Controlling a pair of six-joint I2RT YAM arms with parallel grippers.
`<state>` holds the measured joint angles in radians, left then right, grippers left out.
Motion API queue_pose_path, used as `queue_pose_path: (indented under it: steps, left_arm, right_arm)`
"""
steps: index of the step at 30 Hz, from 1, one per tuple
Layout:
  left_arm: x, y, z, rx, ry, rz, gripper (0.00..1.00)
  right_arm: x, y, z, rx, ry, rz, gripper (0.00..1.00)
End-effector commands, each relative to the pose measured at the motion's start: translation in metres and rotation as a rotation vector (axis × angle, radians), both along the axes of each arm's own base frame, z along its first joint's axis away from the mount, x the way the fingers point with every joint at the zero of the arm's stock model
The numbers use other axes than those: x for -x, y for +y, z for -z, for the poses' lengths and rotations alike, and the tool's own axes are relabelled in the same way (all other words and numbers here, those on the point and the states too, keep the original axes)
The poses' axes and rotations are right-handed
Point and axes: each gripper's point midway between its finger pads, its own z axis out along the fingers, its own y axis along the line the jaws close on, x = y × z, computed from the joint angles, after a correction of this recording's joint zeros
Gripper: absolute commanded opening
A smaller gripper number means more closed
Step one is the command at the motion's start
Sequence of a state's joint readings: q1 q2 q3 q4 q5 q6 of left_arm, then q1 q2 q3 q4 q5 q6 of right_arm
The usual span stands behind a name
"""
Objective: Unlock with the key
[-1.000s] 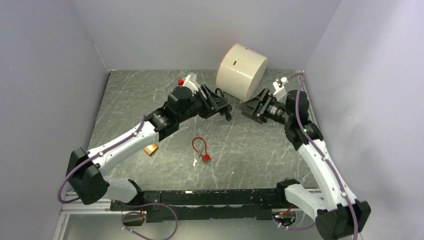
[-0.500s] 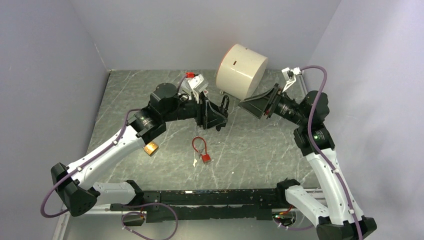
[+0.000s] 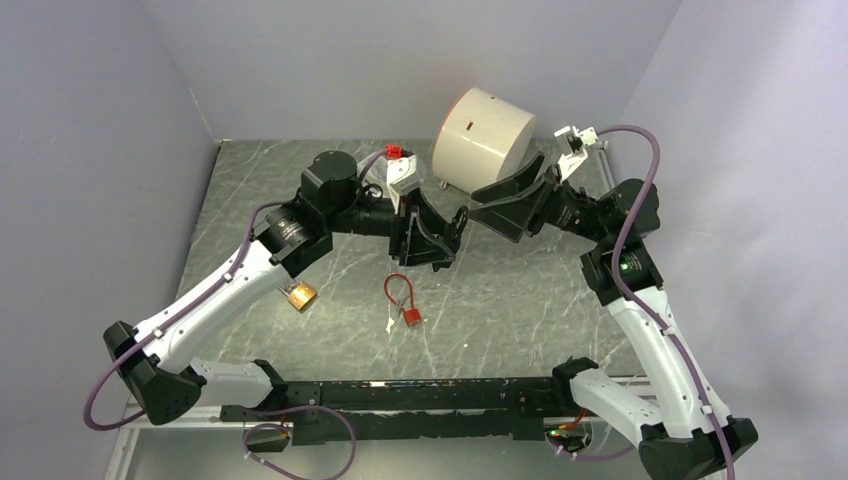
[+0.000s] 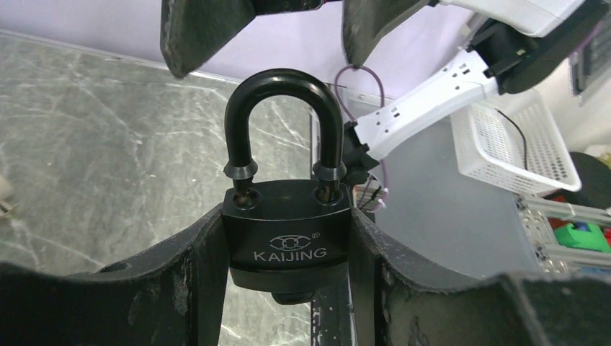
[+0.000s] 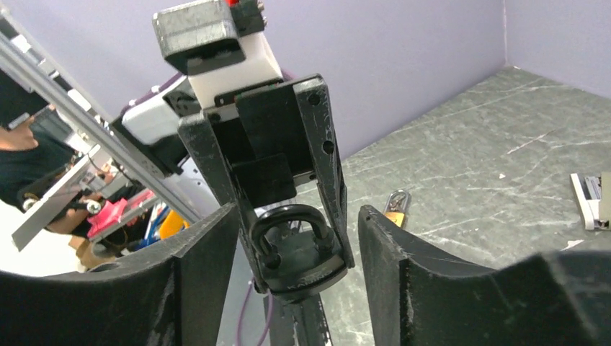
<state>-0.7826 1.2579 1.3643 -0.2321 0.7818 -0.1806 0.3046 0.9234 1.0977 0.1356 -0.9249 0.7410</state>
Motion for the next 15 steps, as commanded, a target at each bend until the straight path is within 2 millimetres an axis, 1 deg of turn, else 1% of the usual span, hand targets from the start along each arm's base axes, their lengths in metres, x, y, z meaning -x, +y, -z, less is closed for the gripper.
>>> queue_pose_path:
  steps: [1,2,4,5,8,9,11,15]
  left_arm:
    - [0.029,0.004,-0.06,0.141,-0.118,0.157,0.06]
    - [0.031,0.004,-0.061,0.141,-0.111,0.173,0.06]
    - [0.035,0.005,-0.064,0.138,-0.107,0.192,0.07]
    - [0.036,0.005,-0.064,0.136,-0.109,0.202,0.07]
    - [0.045,0.005,-0.066,0.14,-0.095,0.273,0.07]
    - [0.049,0.005,-0.066,0.137,-0.083,0.306,0.07]
    - [0.05,0.003,-0.065,0.128,-0.054,0.334,0.07]
    - [0.05,0.0,-0.063,0.125,-0.032,0.358,0.06]
  right_arm:
    - [0.027,0.001,-0.013,-0.02,-0.169,-0.087,0.6]
    - [0.03,0.001,-0.013,-0.019,-0.189,-0.095,0.59]
    - [0.034,0.001,-0.013,-0.019,-0.216,-0.096,0.58]
    - [0.035,0.001,-0.014,-0.019,-0.221,-0.097,0.6]
    - [0.035,0.003,-0.015,-0.023,-0.219,-0.103,0.69]
    - [0.037,0.004,-0.017,-0.025,-0.225,-0.115,0.7]
    - [0.045,0.006,-0.019,-0.03,-0.243,-0.162,0.69]
    - [0.072,0.011,-0.027,-0.036,-0.306,-0.292,0.69]
